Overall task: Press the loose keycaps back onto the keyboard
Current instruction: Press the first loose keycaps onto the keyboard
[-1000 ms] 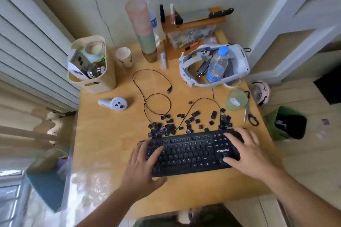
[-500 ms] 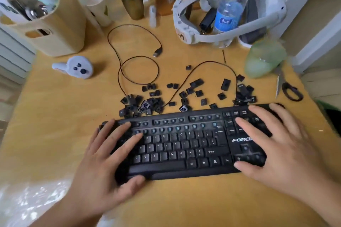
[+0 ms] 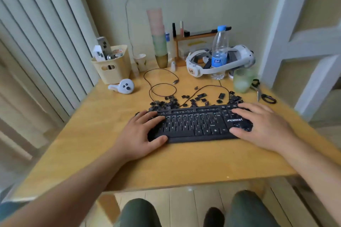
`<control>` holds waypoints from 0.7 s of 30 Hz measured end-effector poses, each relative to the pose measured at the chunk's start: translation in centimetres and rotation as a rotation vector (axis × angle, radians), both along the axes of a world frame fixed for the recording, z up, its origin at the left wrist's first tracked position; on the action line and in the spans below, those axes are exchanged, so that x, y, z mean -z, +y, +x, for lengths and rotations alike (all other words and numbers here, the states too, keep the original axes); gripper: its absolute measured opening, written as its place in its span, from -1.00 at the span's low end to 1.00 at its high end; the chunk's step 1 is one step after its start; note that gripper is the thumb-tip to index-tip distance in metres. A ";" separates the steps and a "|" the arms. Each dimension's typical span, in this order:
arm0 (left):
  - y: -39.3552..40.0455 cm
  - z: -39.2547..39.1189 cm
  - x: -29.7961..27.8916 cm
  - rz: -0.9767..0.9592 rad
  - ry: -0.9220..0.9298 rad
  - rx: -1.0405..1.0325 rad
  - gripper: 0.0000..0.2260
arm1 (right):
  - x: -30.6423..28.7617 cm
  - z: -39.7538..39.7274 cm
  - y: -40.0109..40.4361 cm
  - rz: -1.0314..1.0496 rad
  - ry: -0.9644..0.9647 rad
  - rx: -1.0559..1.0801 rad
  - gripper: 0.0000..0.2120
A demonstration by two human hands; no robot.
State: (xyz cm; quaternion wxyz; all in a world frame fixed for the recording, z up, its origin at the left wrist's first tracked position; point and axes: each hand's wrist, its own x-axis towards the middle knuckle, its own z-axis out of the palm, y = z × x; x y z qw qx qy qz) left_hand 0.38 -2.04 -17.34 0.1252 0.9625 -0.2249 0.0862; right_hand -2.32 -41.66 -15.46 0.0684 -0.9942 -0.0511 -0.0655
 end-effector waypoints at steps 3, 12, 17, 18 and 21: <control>-0.2 -0.3 -0.4 -0.021 0.022 -0.015 -0.29 | -0.4 -0.5 0.2 0.029 -0.024 0.010 -0.23; 1.0 -0.1 -1.7 -0.555 0.191 -0.219 -0.61 | -0.1 -0.4 0.0 0.065 -0.059 0.148 -0.21; 0.5 0.9 -2.6 -0.980 0.361 -0.297 -0.63 | 0.3 -0.2 0.5 0.244 -0.079 0.259 -0.12; 0.6 1.1 -2.6 -0.964 0.366 -0.304 -0.58 | 0.1 -0.2 0.8 0.241 -0.082 0.251 -0.14; 2.2 1.5 -2.4 -0.714 0.289 -0.368 -0.48 | 0.0 -0.2 2.8 0.173 -0.079 0.187 -0.17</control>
